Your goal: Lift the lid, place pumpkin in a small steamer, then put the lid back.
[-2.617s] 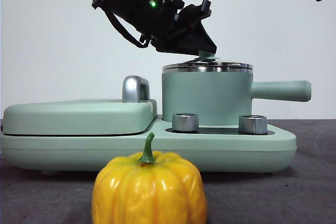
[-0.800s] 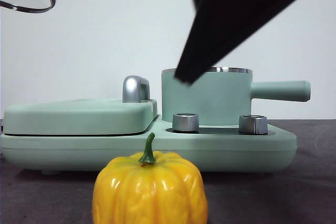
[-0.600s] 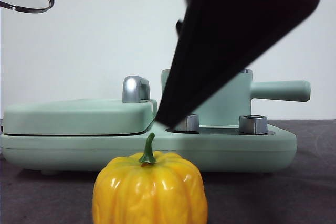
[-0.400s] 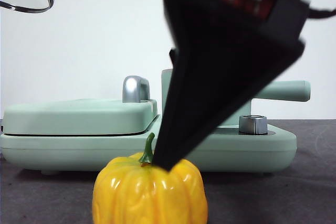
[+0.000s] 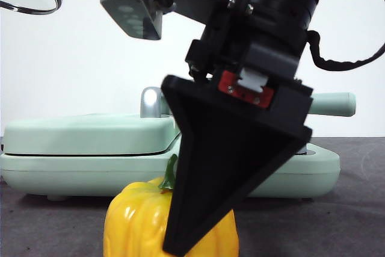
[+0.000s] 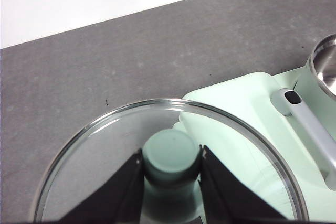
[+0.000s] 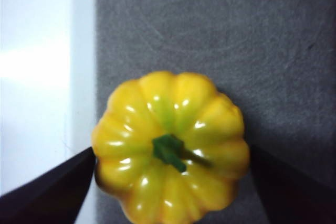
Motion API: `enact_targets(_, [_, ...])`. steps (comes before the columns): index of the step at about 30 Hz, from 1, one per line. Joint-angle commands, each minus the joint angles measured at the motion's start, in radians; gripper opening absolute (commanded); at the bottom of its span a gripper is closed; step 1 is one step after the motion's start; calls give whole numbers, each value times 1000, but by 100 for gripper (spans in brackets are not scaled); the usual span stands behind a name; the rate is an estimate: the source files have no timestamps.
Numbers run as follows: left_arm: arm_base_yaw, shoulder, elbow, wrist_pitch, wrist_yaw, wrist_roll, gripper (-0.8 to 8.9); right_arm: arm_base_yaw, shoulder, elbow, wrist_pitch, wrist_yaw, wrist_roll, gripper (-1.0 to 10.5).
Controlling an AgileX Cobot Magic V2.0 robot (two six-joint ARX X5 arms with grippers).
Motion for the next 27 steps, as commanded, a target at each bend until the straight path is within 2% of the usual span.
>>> enact_targets(1, [0,0,18,35,-2,10,10,13,9,21,-8,-3,49,368])
enact_targets(7, [0,2,18,39,-2,10,10,-2,-79,21,-92,29,155,368])
enact_targets(11, [0,5,18,40,-2,10,10,-22,-185,31,-204,109,266,368])
enact_targets(16, [0,5,18,40,-2,10,10,-61,-307,79,-373,244,448,368])
enact_targets(19, [0,6,18,40,-2,10,10,-99,-349,136,-469,280,526,368])
enact_targets(21, [0,6,18,40,-2,10,10,-137,-354,198,-539,285,558,368])
enact_targets(23, [0,7,18,42,-2,10,10,-175,-351,256,-583,284,560,368])
enact_targets(27, [0,13,18,42,-2,10,10,-255,-317,378,-583,262,555,368])
